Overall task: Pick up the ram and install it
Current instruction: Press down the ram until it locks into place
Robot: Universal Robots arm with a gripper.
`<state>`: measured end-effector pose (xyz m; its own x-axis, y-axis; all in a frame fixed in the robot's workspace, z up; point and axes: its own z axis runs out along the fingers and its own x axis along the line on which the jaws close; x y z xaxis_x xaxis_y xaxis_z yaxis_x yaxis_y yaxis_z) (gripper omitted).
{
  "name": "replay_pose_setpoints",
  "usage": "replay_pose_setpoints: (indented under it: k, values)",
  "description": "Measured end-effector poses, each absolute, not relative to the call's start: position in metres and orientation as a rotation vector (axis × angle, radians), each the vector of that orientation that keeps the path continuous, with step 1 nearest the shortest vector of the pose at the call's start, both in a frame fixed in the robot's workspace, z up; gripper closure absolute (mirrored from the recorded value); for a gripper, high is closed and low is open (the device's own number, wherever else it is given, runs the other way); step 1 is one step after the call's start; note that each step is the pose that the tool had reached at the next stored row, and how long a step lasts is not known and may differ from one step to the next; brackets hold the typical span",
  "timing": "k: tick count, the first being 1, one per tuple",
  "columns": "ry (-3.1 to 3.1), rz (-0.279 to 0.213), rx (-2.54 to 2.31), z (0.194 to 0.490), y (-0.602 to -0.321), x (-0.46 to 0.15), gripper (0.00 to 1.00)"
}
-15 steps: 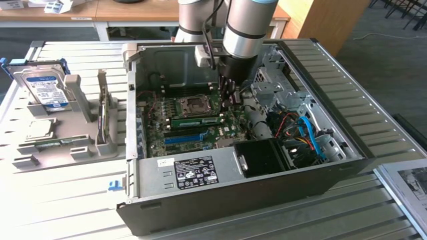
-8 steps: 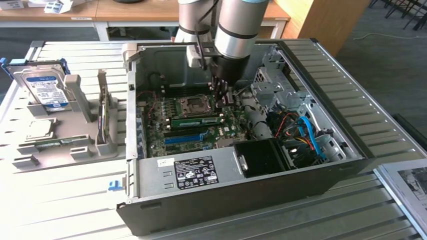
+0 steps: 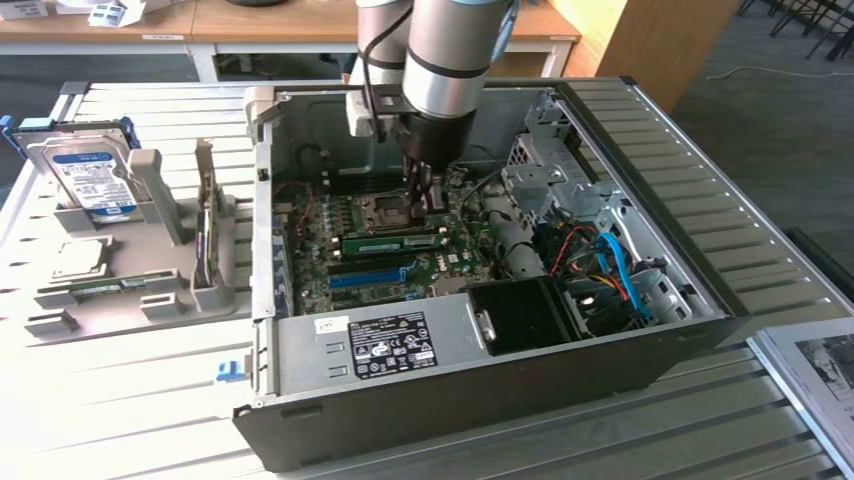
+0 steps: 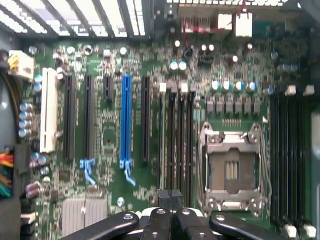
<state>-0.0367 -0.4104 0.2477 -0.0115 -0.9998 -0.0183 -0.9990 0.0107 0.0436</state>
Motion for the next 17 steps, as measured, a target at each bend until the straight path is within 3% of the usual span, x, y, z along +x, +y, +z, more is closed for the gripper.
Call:
replay_pose_setpoints:
  k: [17]
  values:
    - [-2.227,-0.06,2.202,0.248,-0.41,-0.081,0.9]
